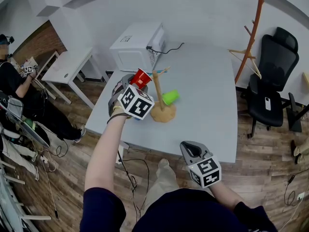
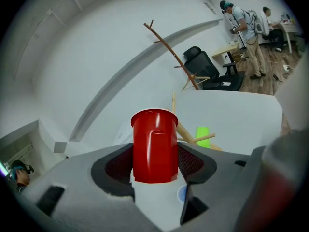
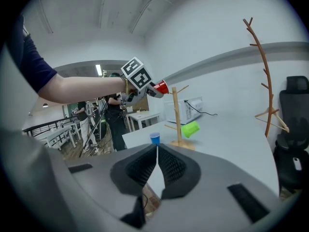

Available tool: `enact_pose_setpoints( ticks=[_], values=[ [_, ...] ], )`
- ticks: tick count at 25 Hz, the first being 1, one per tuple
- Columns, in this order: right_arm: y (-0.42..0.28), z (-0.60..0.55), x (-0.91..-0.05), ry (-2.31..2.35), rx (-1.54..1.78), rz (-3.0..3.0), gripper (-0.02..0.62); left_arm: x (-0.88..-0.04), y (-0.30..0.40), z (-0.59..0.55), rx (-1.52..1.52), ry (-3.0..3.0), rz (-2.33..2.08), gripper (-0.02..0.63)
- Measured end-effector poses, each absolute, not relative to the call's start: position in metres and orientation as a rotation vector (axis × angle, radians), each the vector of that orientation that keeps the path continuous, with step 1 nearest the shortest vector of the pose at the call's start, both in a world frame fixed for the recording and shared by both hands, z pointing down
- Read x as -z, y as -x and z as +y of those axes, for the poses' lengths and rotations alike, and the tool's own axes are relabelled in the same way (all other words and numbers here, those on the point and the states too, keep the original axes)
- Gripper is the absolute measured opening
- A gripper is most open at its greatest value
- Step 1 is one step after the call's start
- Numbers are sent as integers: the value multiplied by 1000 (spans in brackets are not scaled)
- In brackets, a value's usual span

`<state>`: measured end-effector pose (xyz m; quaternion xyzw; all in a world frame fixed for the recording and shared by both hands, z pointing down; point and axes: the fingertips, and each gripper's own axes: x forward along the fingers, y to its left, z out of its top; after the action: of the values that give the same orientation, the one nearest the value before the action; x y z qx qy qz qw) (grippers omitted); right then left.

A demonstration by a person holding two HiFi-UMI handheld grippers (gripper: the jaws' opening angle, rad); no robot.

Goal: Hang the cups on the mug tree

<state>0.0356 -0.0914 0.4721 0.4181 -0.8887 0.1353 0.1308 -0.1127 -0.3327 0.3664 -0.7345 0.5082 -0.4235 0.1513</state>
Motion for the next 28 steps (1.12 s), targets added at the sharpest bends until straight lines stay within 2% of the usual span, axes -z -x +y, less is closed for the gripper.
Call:
enact_pose_setpoints(
  ticks=[28],
  values=[
    [-40,-98,-473,-1207,-387,-2574,32,-386,100,-352,1536,1574,1017,282]
  ],
)
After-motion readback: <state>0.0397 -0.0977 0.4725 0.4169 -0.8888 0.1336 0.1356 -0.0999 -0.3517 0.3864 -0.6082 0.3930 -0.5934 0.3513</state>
